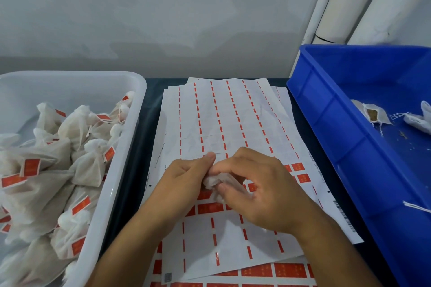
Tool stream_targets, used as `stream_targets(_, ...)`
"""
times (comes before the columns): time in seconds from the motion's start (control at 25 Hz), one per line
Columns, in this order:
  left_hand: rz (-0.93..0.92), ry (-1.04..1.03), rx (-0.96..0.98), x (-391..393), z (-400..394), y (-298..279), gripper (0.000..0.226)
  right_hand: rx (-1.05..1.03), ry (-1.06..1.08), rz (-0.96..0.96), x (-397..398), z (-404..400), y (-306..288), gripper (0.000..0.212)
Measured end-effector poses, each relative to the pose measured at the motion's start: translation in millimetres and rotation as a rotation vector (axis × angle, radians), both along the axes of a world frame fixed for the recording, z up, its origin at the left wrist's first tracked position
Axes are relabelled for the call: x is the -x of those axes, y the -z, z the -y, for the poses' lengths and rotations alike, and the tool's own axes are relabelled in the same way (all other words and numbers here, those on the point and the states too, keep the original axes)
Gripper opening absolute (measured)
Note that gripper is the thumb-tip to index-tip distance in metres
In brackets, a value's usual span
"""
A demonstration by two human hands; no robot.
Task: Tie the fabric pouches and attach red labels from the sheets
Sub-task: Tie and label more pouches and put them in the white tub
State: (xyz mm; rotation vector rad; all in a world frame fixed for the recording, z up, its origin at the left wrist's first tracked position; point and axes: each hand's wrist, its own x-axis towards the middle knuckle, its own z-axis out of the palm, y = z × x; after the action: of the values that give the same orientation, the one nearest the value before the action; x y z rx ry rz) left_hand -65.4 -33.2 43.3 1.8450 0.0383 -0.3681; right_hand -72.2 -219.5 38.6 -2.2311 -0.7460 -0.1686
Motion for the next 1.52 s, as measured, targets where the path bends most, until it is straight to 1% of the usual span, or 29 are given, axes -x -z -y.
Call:
stream_targets(0.08, -0.076, -0.067, 0.014, -1, 0, 1, 0.055, 0.023, 0.038, 0.01, -1, 2, 1, 0.03)
stream_targets(0.16, -0.133, -0.066, 0.048, -2, -2, 5, 0.058, 0.052, 0.072, 0.01, -2, 4, 2, 0.031)
stream_targets(0.28, -0.182, 0.023, 0.109, -2, 0, 7, 0.055, 0.071, 0.078, 0.02, -4, 9, 3, 0.025)
stream_targets(0.4, -0.173, 0.16, 0.153, -1, -1, 4, 0.038, 0.064, 0.101, 0.009, -5, 17, 0, 0.024)
stream_targets(0.48, -0.145, 0.262, 0.11, -1, -3, 1, 0.043, 0.055, 0.103, 0.014, -4, 18, -2, 0.022)
stream_targets(0.56, -0.124, 0.28, 0.108, -2, -3, -1, 0.043, 0.026, 0.117, 0.043, -5, 16, -3, 0.02)
stream_targets(0.68, -0.079, 0.251, 0.186, 1, -2, -3, 0.033, -0.083, 0.189, 0.068, -6, 12, -3, 0.012)
stream_targets(0.8, 0.002, 0.2, 0.228, 3, 3, -3, 0.036, -0.189, 0.237, 0.042, -5, 9, -5, 0.008)
stream_targets(0.84, 0.041, 0.172, 0.221, 4, 6, -4, 0.037, -0.224, 0.24, 0.023, -4, 8, -6, 0.008)
stream_targets(0.96, 0.17, 0.081, 0.205, 9, 16, -3, 0.028, -0.321, 0.253, -0.063, -3, 3, -8, 0.007)
stream_targets(1.04, 0.219, 0.024, 0.213, 10, 21, -2, 0.03, -0.371, 0.269, -0.131, -3, 0, -8, 0.007)
stream_targets(1.12, 0.232, -0.017, 0.231, 11, 23, -2, 0.031, -0.398, 0.28, -0.167, -2, -4, -9, 0.009)
stream_targets(1.28, 0.178, -0.056, 0.278, 10, 23, -2, 0.025, -0.426, 0.311, -0.21, -2, -8, -6, 0.009)
stream_targets(1.4, 0.204, -0.115, 0.173, 8, 23, -1, 0.033, -0.445, 0.326, -0.27, -3, -10, -4, 0.012)
stream_targets(1.52, 0.222, -0.148, 0.127, 8, 24, 0, 0.036, -0.439, 0.333, -0.343, -4, -10, -2, 0.016)
